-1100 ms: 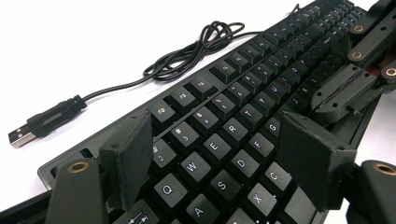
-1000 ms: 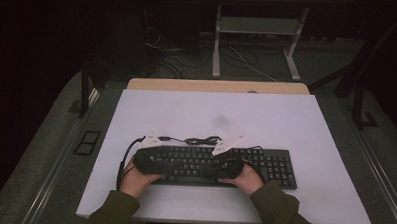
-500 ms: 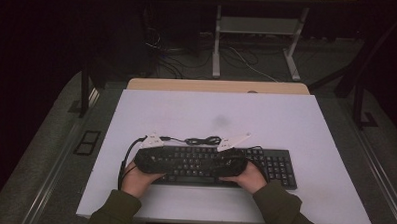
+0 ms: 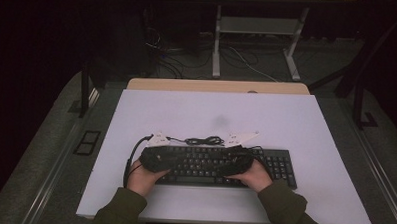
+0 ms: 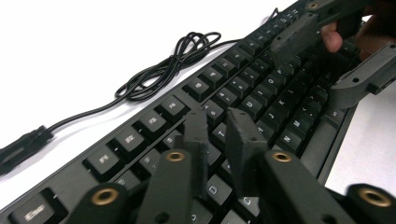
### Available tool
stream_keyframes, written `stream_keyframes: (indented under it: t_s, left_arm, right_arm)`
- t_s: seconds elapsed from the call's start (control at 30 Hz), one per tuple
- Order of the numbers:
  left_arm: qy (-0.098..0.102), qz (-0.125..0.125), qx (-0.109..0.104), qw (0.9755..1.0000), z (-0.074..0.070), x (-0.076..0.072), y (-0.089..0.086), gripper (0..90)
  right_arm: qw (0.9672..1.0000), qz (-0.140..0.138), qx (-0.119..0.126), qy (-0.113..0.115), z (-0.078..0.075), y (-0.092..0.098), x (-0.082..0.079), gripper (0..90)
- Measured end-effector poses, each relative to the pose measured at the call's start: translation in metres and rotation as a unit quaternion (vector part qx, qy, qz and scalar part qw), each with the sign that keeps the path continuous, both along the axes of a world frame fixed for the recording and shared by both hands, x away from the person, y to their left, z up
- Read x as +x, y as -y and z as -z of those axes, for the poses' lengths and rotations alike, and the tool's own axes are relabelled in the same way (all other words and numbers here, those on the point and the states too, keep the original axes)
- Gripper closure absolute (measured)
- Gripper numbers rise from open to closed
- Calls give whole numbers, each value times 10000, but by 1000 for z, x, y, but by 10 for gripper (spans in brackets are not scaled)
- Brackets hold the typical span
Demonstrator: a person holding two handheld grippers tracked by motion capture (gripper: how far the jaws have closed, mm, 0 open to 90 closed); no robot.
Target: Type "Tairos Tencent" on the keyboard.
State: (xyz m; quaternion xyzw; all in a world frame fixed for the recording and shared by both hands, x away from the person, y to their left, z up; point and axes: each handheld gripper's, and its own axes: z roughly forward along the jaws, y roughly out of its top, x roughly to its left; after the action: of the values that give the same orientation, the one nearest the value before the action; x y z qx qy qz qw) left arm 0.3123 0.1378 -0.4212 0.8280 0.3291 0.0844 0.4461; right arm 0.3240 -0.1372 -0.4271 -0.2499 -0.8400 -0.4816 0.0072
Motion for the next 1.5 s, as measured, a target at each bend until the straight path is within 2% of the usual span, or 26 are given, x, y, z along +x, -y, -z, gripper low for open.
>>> stream_keyframes:
  t_s: [0.23,0.57,0.87,1.23,1.5]
  left_arm:
    - [-30,67,-14,10000,1,3,5,891]
    - [-136,104,-14,9999,7,8,14,893]
    - [-195,224,198,9994,14,10,23,893]
    - [-274,224,246,9991,17,11,26,893]
    - [-247,238,273,9990,16,11,26,893]
  right_arm:
    - [9998,170,43,15,1,6,3,342]
    - [9992,399,43,70,4,9,7,246]
    - [9989,451,59,65,4,11,9,226]
    - [9989,466,66,64,4,11,9,220]
    - [9988,481,76,79,4,12,9,218]
